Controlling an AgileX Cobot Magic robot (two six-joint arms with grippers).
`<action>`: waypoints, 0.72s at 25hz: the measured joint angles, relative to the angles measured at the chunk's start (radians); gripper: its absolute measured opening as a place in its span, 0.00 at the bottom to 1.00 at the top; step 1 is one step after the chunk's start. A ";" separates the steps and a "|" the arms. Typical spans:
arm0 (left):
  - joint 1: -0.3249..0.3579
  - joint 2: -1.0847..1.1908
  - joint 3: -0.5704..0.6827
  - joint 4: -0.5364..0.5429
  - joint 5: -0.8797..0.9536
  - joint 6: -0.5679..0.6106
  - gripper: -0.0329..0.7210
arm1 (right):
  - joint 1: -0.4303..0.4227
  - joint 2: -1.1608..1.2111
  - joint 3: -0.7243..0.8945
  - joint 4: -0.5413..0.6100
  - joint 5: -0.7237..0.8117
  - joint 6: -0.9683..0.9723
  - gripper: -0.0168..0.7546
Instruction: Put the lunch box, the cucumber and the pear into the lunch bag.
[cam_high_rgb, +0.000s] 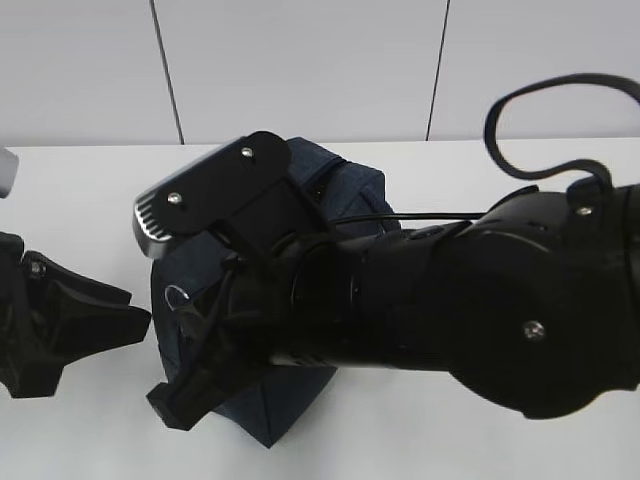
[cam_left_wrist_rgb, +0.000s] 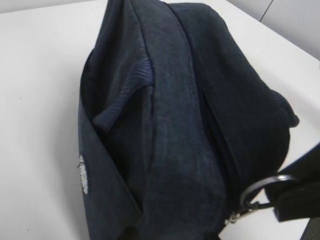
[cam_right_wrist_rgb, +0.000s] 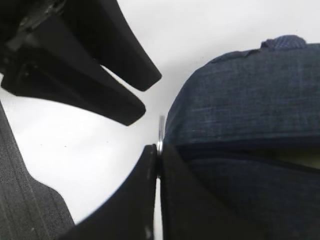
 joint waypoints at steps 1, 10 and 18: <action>0.035 0.013 0.000 -0.023 0.033 0.050 0.39 | -0.001 0.000 0.000 0.000 0.003 -0.002 0.03; 0.074 0.133 -0.001 -0.059 0.134 0.252 0.51 | -0.001 -0.002 0.000 0.000 0.010 -0.008 0.03; 0.015 0.200 -0.003 -0.110 0.090 0.374 0.60 | -0.001 -0.002 0.000 0.000 0.010 -0.008 0.03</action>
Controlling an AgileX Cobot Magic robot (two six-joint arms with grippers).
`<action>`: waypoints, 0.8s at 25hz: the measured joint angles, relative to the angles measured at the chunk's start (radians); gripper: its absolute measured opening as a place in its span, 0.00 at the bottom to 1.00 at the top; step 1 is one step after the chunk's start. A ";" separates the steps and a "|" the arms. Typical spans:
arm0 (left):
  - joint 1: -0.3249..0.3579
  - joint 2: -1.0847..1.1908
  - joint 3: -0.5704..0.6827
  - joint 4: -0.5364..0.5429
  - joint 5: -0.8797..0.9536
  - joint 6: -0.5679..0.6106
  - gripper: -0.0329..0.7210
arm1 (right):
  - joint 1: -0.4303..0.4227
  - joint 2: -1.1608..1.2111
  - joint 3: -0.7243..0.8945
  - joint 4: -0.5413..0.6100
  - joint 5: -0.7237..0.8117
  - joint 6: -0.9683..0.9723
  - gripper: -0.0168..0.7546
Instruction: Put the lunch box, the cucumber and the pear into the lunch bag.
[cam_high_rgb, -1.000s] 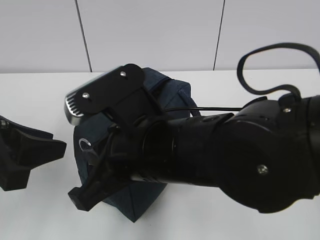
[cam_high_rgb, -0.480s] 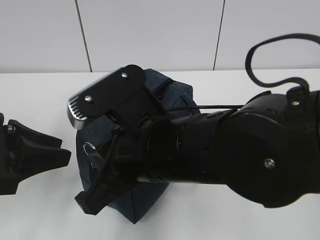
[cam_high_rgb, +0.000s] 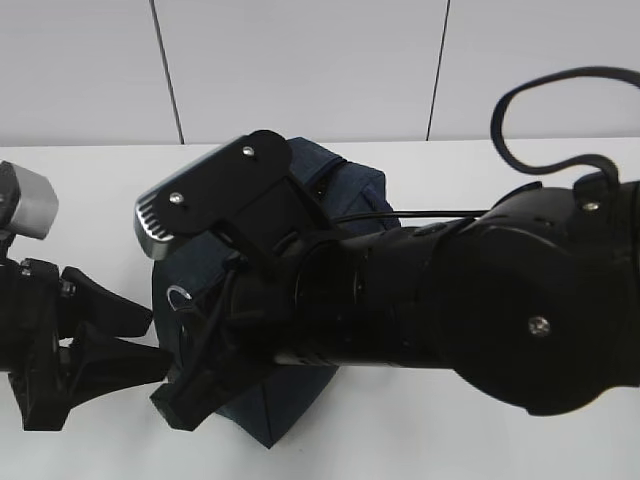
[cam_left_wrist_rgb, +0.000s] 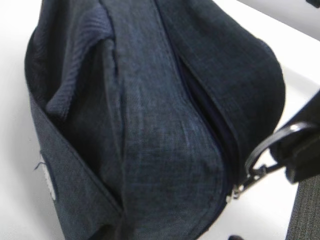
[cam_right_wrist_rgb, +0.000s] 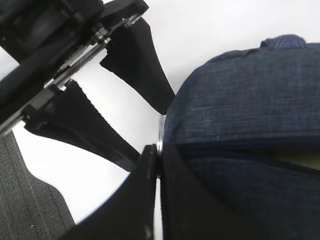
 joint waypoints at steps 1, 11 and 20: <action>-0.009 0.007 0.000 -0.014 -0.015 0.006 0.61 | 0.000 0.000 0.000 0.000 0.000 0.000 0.03; -0.101 0.082 0.000 -0.170 -0.074 0.036 0.65 | 0.000 0.000 0.000 0.000 0.002 0.000 0.03; -0.110 0.117 -0.002 -0.207 -0.082 0.077 0.06 | -0.011 0.000 0.000 0.015 0.002 -0.002 0.03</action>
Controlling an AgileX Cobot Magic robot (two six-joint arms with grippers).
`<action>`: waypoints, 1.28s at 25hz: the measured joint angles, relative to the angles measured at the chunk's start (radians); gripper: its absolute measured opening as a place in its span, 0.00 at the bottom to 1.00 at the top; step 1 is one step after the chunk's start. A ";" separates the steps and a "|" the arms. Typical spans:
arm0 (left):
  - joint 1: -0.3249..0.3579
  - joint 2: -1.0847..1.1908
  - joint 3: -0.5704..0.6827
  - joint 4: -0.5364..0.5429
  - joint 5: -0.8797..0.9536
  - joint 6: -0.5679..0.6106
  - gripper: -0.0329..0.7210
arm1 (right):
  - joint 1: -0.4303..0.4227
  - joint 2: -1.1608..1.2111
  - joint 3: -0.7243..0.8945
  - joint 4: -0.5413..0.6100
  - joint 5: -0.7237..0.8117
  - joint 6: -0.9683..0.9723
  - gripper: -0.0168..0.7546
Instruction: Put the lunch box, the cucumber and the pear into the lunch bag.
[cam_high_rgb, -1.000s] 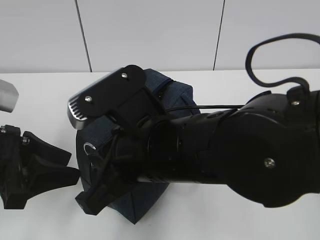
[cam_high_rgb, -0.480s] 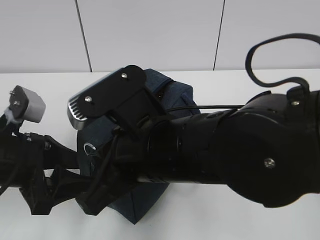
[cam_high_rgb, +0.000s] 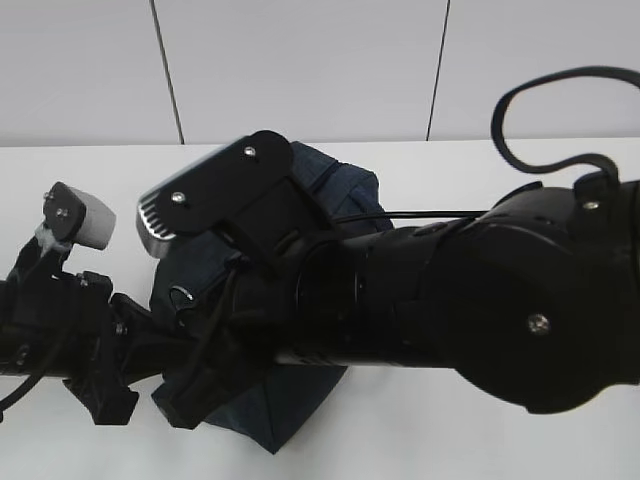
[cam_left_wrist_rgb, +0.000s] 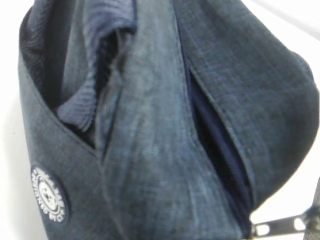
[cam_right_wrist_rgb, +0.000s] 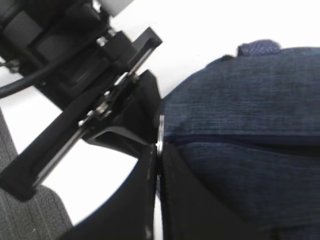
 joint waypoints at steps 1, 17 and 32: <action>0.000 0.000 0.000 0.001 0.000 0.000 0.05 | -0.008 0.000 -0.002 0.005 0.000 0.000 0.03; 0.000 0.000 -0.001 0.005 0.007 0.000 0.04 | -0.163 0.000 -0.105 0.040 0.024 -0.013 0.03; 0.000 0.000 -0.001 0.019 0.020 0.003 0.04 | -0.534 0.090 -0.218 0.044 0.091 -0.051 0.03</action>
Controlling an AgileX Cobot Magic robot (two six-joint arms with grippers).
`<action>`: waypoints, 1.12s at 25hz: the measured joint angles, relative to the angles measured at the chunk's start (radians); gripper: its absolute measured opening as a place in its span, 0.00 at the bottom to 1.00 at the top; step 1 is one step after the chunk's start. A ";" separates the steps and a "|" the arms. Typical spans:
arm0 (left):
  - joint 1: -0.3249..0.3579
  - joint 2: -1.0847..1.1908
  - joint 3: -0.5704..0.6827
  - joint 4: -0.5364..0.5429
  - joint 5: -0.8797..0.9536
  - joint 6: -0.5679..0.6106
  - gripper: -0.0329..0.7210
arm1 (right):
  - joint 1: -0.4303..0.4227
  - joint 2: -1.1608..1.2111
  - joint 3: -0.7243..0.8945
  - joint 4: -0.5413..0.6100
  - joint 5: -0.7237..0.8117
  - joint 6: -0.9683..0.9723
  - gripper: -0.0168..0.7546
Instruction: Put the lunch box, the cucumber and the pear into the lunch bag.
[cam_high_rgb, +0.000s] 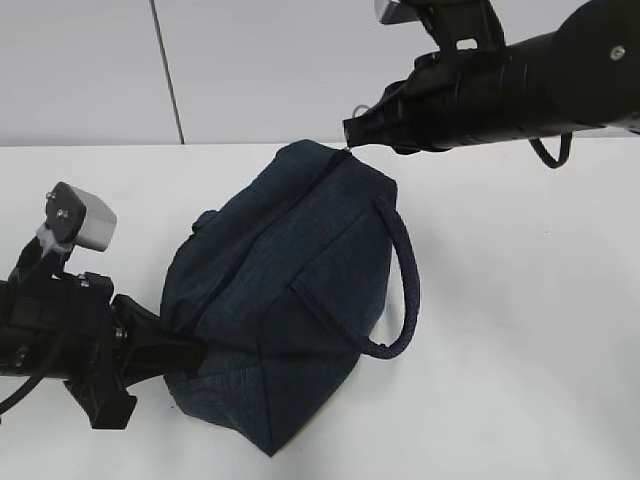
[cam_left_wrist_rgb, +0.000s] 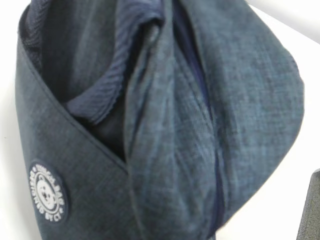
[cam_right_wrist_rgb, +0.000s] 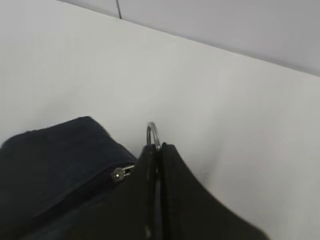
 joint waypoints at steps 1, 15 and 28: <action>0.000 0.000 0.000 -0.001 0.000 0.000 0.04 | -0.015 0.033 -0.021 0.002 0.017 0.000 0.03; -0.002 0.000 -0.008 -0.022 -0.016 0.000 0.04 | -0.138 0.373 -0.232 0.198 0.263 -0.135 0.03; 0.007 -0.127 -0.018 0.049 -0.014 -0.229 0.72 | -0.153 0.191 -0.235 0.649 0.349 -0.626 0.03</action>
